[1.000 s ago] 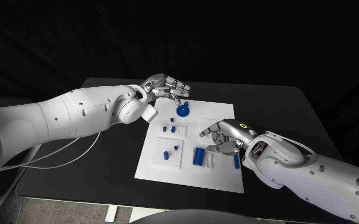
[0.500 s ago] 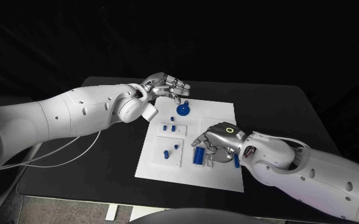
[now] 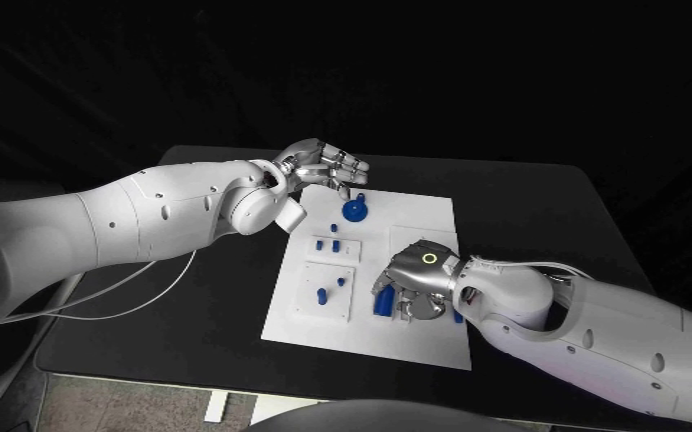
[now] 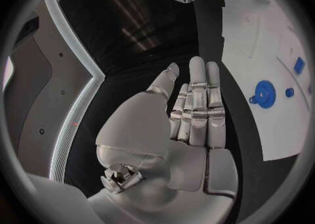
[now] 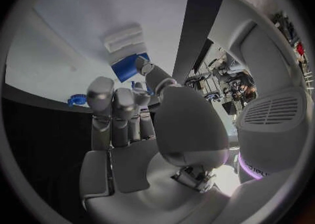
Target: Assemble the parts on the task board
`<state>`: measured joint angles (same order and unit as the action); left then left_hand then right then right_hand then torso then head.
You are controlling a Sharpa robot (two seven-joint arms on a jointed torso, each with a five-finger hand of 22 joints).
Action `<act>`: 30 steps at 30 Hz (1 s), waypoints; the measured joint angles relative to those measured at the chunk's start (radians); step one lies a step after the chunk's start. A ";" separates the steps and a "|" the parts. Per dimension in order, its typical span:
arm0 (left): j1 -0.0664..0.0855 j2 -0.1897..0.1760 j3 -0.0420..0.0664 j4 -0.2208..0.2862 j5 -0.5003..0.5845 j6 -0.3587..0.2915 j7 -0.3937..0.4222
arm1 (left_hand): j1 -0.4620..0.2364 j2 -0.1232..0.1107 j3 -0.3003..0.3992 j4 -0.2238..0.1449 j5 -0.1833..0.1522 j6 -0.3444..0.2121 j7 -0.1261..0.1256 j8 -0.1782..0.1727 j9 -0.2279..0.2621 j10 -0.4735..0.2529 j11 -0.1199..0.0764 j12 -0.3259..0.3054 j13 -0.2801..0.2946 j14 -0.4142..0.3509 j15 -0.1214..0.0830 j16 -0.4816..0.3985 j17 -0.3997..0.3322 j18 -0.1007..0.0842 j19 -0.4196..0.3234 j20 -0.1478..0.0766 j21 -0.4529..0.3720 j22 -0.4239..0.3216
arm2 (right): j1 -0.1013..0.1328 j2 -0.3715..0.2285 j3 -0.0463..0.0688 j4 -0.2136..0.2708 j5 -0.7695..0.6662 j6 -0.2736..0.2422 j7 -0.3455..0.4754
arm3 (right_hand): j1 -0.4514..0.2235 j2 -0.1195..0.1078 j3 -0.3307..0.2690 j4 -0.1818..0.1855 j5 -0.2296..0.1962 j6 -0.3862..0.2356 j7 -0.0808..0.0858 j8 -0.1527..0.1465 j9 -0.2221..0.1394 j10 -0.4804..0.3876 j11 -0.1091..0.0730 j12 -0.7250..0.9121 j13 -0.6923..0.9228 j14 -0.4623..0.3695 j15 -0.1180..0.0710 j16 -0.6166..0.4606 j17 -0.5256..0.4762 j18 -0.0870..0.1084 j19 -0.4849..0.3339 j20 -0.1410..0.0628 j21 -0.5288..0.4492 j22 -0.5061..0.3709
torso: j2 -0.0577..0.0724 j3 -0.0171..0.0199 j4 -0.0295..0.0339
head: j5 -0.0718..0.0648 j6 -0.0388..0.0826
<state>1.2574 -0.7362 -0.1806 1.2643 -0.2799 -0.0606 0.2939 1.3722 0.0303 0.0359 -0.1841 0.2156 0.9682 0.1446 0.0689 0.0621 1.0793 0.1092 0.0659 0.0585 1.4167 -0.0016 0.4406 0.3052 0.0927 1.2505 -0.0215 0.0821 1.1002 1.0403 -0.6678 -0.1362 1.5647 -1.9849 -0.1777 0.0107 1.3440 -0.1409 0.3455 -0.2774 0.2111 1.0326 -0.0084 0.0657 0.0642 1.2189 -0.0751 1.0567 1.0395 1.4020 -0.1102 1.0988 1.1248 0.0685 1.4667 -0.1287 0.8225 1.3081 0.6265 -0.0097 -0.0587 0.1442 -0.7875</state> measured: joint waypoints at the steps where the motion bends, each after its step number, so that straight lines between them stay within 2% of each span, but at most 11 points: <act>1: 0.000 0.000 0.000 0.000 0.000 0.000 0.000 | 0.000 0.000 0.000 0.000 0.000 0.000 0.000 0.000 0.000 0.000 0.000 0.000 0.000 0.000 0.000 0.000 0.000 0.000 0.000 0.000 0.000 0.000 | 0.002 0.004 -0.003 -0.002 -0.005 0.005 -0.001 | 0.000 0.000 0.001 0.000 -0.002 0.000 0.000 0.000 0.000 0.000 0.000 0.001 0.000 0.000 0.000 0.000 0.000 0.000 0.000 0.000 0.000 0.000 | 0.000 0.0000 0.0001 | 0.000 0.000; 8: 0.000 -0.001 0.000 0.003 0.000 0.000 0.000 | 0.000 0.000 0.000 0.000 0.000 0.000 0.000 0.000 0.000 0.000 0.000 0.000 0.000 0.000 0.000 0.000 0.000 0.000 0.000 0.000 0.000 0.002 | 0.010 0.025 -0.020 -0.022 -0.034 0.035 -0.010 | 0.000 0.000 0.017 0.000 -0.014 0.003 -0.003 0.000 0.000 0.000 0.000 0.005 -0.006 0.000 0.000 0.000 0.000 0.000 0.000 0.000 0.000 0.000 | 0.000 0.0000 0.0003 | 0.003 0.001; 11: 0.000 -0.003 0.000 0.005 0.000 0.000 0.000 | 0.000 0.000 0.000 0.000 0.000 0.000 0.000 0.000 0.000 0.000 0.000 0.000 0.000 0.000 0.000 0.000 0.000 0.000 0.000 0.000 0.000 0.002 | 0.012 0.033 -0.024 -0.030 -0.043 0.039 -0.014 | 0.000 0.000 0.036 -0.002 -0.017 0.009 0.003 0.000 0.000 -0.004 0.004 0.005 -0.013 0.000 0.000 0.000 0.000 0.000 0.000 0.000 0.004 0.000 | 0.000 0.0000 0.0002 | 0.005 0.000; 21: 0.000 -0.004 0.000 0.008 0.000 0.001 0.000 | 0.000 0.000 0.000 0.000 0.000 0.000 0.000 0.000 0.000 0.000 0.000 0.000 0.000 0.000 0.000 0.000 0.000 0.000 0.000 0.000 0.000 0.002 | 0.013 0.053 -0.028 -0.042 -0.068 0.033 -0.027 | -0.005 -0.005 0.080 -0.002 -0.056 0.020 0.000 0.000 0.000 -0.004 0.004 0.005 -0.039 0.003 0.003 0.000 0.002 0.000 0.000 0.000 0.009 0.000 | 0.000 0.0012 -0.0009 | 0.006 -0.002; 30: 0.000 -0.005 0.000 0.009 0.000 0.001 0.000 | 0.000 0.000 0.000 0.000 0.000 0.000 0.000 0.000 0.000 0.000 0.000 0.000 0.000 0.000 0.000 0.000 0.000 0.000 0.000 0.000 0.000 0.002 | 0.014 0.066 -0.030 -0.061 -0.088 0.027 -0.037 | -0.005 -0.005 0.134 -0.004 -0.128 0.052 0.009 0.000 0.000 -0.011 0.011 0.005 -0.068 0.003 0.003 0.000 0.003 0.000 0.000 0.000 0.010 0.000 | 0.000 0.0019 -0.0014 | 0.004 -0.006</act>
<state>1.2578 -0.7410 -0.1804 1.2729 -0.2799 -0.0591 0.2937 1.3722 0.0303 0.0359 -0.1841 0.2156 0.9682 0.1446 0.0689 0.0621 1.0793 0.1091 0.0659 0.0585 1.4167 -0.0016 0.4406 0.3053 0.0927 1.2505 -0.0215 0.0821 1.1020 1.0541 -0.6019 -0.1663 1.5041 -2.0725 -0.1504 -0.0263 1.3386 -0.1463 0.4792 -0.2815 0.0828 1.0845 0.0009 0.0657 0.0640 1.2079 -0.0642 1.0613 0.9718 1.4054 -0.1068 1.0988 1.1276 0.0687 1.4667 -0.1284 0.8321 1.3078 0.6267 -0.0078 -0.0601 0.1478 -0.7932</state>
